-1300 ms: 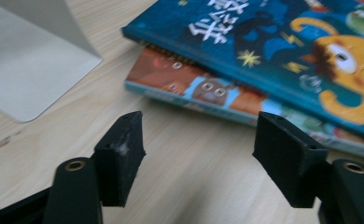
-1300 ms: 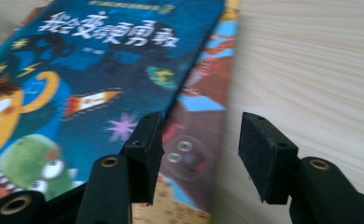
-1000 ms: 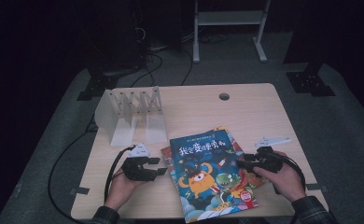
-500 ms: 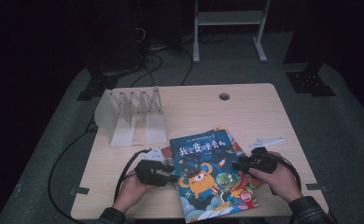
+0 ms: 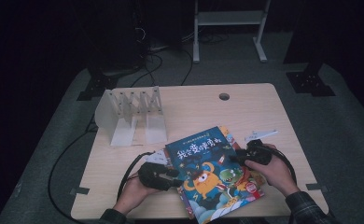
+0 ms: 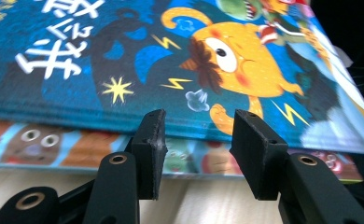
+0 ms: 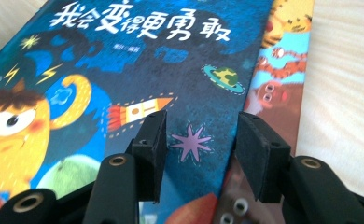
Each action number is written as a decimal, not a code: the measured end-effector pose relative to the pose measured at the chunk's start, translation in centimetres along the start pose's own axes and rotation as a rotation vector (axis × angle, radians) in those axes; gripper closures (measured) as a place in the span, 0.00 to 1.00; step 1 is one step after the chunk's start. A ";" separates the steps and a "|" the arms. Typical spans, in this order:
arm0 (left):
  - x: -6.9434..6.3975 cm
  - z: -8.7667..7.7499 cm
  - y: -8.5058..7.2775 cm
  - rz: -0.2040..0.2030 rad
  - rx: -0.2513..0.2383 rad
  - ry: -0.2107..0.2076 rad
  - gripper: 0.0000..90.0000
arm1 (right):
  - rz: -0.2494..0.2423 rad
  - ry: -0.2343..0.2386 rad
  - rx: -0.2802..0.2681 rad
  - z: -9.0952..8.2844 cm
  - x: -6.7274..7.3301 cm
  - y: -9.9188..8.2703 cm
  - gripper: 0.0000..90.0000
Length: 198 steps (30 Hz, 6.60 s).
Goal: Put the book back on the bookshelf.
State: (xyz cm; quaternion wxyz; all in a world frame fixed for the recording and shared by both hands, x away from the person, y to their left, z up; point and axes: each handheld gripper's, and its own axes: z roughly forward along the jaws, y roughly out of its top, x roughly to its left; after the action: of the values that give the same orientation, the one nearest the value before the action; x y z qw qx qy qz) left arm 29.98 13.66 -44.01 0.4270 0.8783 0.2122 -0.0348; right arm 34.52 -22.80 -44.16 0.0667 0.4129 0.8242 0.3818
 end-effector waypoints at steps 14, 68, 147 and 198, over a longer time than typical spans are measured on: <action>-1.6 2.0 1.2 0.042 -0.018 -0.094 0.61 | -0.078 0.006 0.014 2.6 0.5 2.9 0.58; 7.1 -3.5 -0.6 -0.186 0.006 0.202 0.52 | -0.024 -0.047 0.008 -8.0 -1.4 -7.3 0.56; 7.0 -3.5 -2.8 -0.333 0.038 0.047 0.21 | -0.082 0.038 -0.050 1.1 -2.4 0.9 0.46; 6.4 -3.7 -0.7 -0.346 0.039 0.046 0.02 | -0.111 0.131 -0.076 2.2 -0.5 0.7 0.36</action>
State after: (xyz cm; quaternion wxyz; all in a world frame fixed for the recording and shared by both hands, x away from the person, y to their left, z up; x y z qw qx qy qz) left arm 35.01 19.08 -43.73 0.3925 0.8374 0.3691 -0.0918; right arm 36.23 -21.62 -45.35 0.0494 0.3378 0.8333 0.4348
